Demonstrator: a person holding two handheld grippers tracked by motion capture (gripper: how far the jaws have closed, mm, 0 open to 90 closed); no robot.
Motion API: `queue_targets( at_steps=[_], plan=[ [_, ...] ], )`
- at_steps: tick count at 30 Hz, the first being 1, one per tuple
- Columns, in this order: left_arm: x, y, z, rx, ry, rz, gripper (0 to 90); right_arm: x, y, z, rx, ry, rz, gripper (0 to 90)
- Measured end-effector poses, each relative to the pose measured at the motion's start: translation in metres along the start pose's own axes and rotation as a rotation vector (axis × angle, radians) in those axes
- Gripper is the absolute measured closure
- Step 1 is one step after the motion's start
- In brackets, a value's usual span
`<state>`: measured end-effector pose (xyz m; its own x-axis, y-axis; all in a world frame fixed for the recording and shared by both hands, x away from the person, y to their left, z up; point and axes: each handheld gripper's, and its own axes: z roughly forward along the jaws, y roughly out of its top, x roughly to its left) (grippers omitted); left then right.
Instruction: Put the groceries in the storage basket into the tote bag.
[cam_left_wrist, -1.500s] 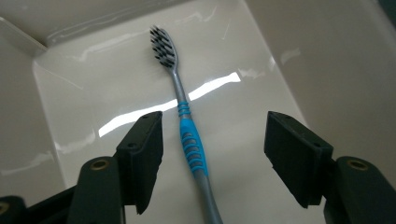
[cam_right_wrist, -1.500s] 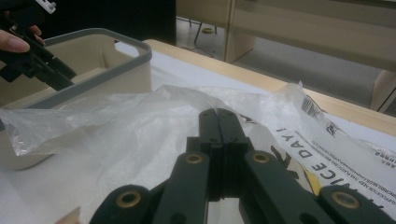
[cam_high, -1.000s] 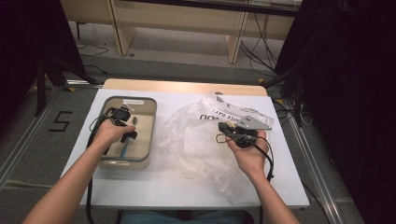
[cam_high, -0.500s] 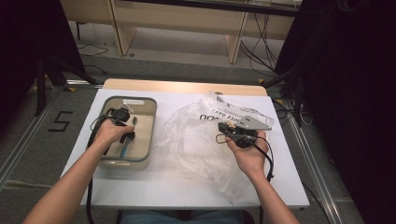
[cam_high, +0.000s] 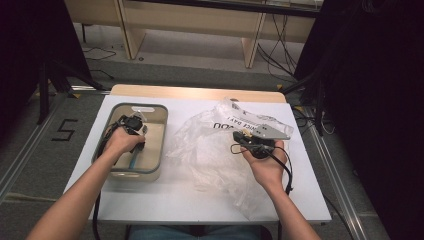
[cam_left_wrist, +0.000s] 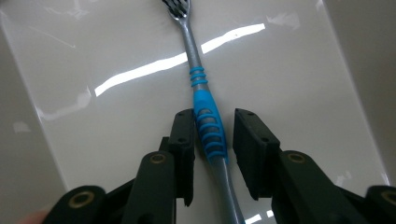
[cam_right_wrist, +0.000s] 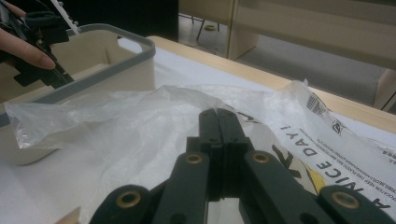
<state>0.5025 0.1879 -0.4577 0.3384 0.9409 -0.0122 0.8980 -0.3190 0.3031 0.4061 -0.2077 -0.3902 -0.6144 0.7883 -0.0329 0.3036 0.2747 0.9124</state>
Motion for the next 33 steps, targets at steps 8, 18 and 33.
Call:
queue_targets(
  at_steps=[8, 18, 33],
  plan=[
    [-0.001, 0.0045, 0.0008, 0.034, -0.001, 0.01, 74.1, 0.0, -0.0001, 0.0001, 0.0, 0.002, 0.0, 90.0],
    [-0.0025, 0.0057, 0.0008, 0.044, 0.004, 0.037, 77.3, -0.0004, -0.0004, 0.0005, 0.0, 0.005, -0.002, 90.0],
    [-0.0068, 0.0029, -0.0006, 0.02, 0.029, 0.049, 78.6, -0.0018, -0.001, 0.0, 0.003, 0.001, 0.005, 90.0]
  ],
)
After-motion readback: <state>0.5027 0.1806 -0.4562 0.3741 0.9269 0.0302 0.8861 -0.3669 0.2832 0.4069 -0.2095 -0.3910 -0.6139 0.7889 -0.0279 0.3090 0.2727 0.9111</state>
